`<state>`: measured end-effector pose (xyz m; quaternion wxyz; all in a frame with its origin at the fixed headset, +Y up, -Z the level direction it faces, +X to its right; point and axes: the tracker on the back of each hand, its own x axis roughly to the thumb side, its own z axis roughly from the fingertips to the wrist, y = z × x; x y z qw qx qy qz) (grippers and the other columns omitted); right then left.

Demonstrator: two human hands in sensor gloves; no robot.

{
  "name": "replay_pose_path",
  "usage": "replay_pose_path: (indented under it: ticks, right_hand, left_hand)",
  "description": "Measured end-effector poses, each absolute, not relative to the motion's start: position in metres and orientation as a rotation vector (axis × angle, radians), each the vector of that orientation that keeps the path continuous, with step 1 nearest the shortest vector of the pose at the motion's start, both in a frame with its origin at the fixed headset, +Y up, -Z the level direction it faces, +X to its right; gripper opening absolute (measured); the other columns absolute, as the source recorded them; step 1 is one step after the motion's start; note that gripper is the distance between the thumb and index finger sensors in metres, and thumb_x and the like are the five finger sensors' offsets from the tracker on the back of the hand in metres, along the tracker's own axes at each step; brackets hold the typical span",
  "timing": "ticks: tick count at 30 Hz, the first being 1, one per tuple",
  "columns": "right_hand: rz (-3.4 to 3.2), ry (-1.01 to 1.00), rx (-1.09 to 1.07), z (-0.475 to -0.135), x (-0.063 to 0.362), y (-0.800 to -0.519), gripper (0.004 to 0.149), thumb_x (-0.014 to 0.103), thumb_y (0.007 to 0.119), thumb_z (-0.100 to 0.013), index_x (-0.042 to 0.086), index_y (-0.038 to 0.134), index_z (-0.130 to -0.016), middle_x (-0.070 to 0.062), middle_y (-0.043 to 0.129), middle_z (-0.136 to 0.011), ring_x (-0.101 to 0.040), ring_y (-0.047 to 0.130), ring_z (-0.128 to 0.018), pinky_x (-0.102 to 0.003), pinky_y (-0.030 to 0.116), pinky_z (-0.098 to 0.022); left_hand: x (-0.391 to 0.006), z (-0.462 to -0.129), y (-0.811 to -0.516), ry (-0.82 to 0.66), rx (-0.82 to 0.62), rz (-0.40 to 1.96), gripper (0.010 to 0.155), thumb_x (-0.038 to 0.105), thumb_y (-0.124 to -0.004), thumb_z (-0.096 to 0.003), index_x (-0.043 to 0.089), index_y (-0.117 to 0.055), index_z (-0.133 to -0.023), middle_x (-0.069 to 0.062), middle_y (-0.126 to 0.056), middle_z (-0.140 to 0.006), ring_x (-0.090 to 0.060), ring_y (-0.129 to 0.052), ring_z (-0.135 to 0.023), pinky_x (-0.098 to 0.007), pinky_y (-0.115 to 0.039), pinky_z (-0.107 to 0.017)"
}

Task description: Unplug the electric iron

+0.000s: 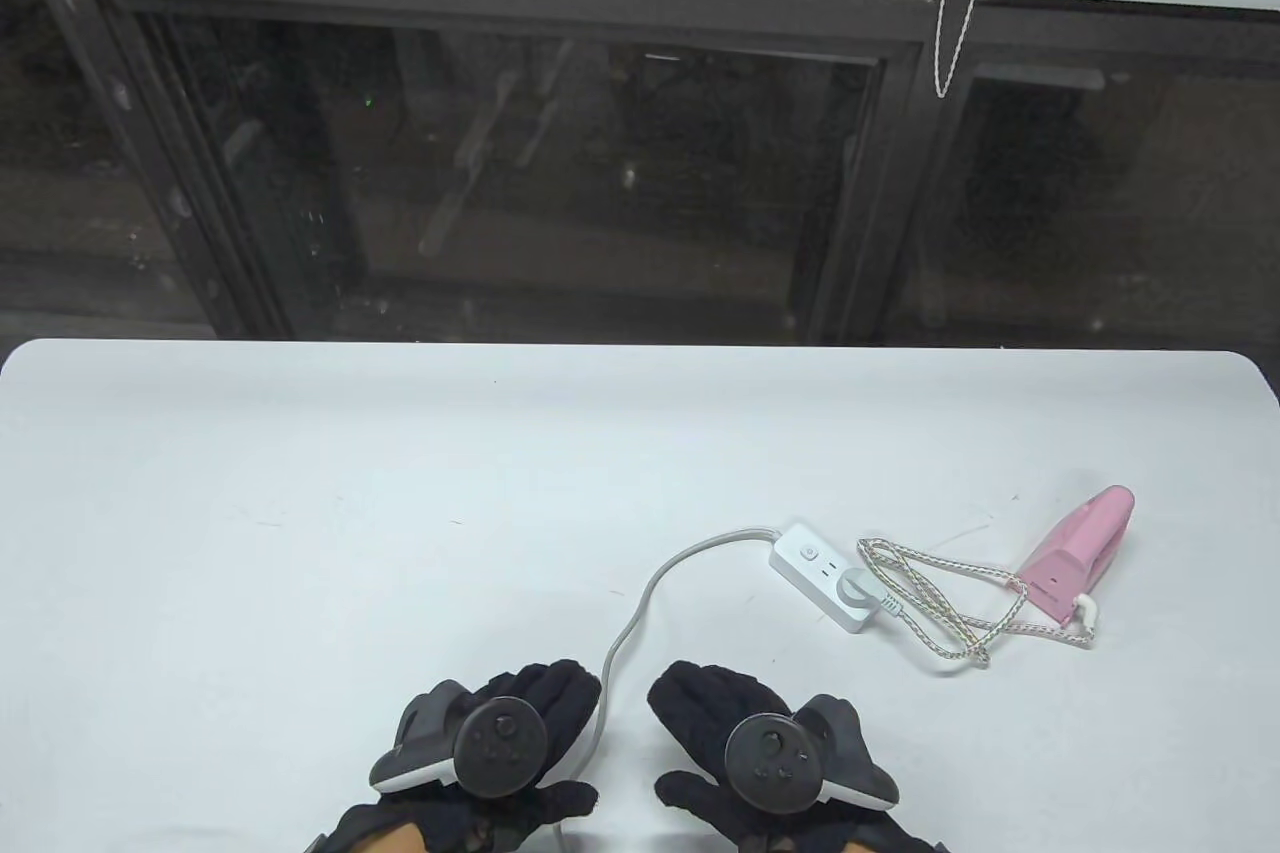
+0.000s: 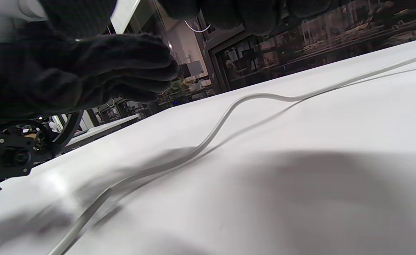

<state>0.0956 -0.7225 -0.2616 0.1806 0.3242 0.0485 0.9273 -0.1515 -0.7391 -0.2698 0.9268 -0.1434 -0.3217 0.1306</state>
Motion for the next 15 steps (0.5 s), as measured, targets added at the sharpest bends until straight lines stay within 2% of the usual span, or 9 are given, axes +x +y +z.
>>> replay_pose_path:
  ticks: [15]
  right_hand:
    - [2.65,0.255,0.923,-0.266,0.09,-0.737,0.076,0.057,0.067,-0.043,0.027,0.039,-0.106,-0.008,0.041,-0.114,-0.035,0.05,-0.101,-0.058,0.045,-0.075]
  left_hand:
    - [-0.153,-0.271,-0.742,-0.642,-0.324,0.275,0.089,0.066,-0.061,-0.0412,0.025,-0.017,-0.107,-0.008,-0.018,-0.116,-0.035,-0.027,-0.107,-0.063,-0.035,-0.075]
